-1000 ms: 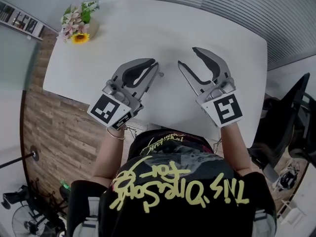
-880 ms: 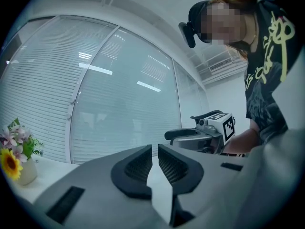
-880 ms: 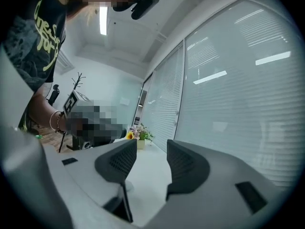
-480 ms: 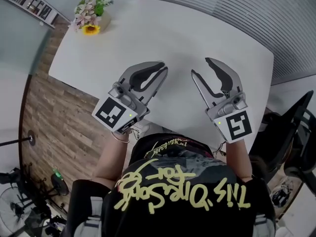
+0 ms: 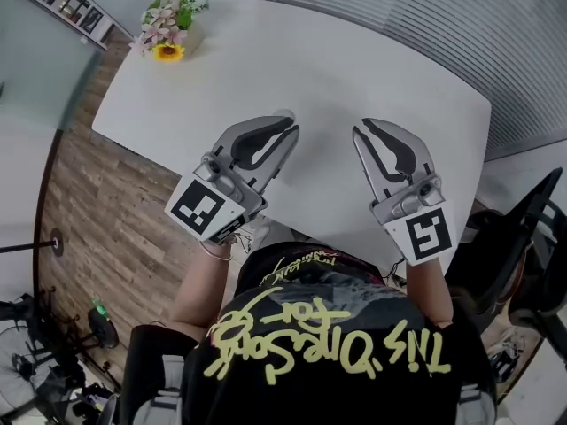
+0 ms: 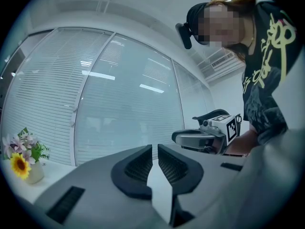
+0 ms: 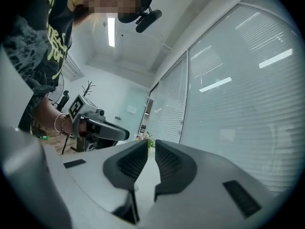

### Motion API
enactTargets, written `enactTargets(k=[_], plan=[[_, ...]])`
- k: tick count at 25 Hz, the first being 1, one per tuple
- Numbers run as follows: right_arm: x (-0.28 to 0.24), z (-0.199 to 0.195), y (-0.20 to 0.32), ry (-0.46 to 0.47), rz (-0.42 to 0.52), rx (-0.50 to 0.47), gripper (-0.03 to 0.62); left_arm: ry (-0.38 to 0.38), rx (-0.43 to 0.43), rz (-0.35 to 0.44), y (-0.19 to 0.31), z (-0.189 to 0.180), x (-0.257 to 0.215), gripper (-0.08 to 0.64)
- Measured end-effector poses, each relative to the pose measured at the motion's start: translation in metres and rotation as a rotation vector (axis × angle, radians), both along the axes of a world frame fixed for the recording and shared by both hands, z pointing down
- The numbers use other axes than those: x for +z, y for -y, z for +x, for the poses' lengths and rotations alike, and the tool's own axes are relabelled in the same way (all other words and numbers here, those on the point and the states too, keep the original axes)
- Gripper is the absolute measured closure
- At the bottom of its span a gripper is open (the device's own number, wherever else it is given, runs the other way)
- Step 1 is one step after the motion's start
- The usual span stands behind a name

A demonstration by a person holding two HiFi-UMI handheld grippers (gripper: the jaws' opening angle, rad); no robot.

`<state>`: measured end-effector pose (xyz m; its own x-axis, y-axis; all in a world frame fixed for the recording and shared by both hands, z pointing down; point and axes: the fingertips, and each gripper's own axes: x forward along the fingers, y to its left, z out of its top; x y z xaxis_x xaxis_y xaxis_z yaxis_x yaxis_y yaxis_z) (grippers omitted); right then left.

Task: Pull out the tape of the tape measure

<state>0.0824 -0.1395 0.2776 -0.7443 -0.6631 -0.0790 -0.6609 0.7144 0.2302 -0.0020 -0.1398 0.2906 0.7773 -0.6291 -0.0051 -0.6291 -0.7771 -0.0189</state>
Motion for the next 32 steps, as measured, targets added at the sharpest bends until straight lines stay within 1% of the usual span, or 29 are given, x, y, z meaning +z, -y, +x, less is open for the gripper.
enactTargets(k=[9,18,24,32], plan=[[0.0,0.001,-0.006,0.027,0.002,-0.012,0.571,-0.002,-0.014,0.003,-0.008,-0.001,0.003,0.547],[0.006,-0.001,-0.007,0.023,-0.013,-0.005,0.588,0.007,-0.028,-0.001,-0.013,-0.004,0.005,0.566],[0.008,-0.001,-0.007,0.034,-0.012,-0.009,0.589,-0.003,-0.017,-0.008,-0.016,-0.003,0.005,0.566],[0.014,0.002,-0.009,0.02,-0.023,0.0,0.589,-0.003,-0.024,-0.002,-0.017,0.0,0.007,0.565]])
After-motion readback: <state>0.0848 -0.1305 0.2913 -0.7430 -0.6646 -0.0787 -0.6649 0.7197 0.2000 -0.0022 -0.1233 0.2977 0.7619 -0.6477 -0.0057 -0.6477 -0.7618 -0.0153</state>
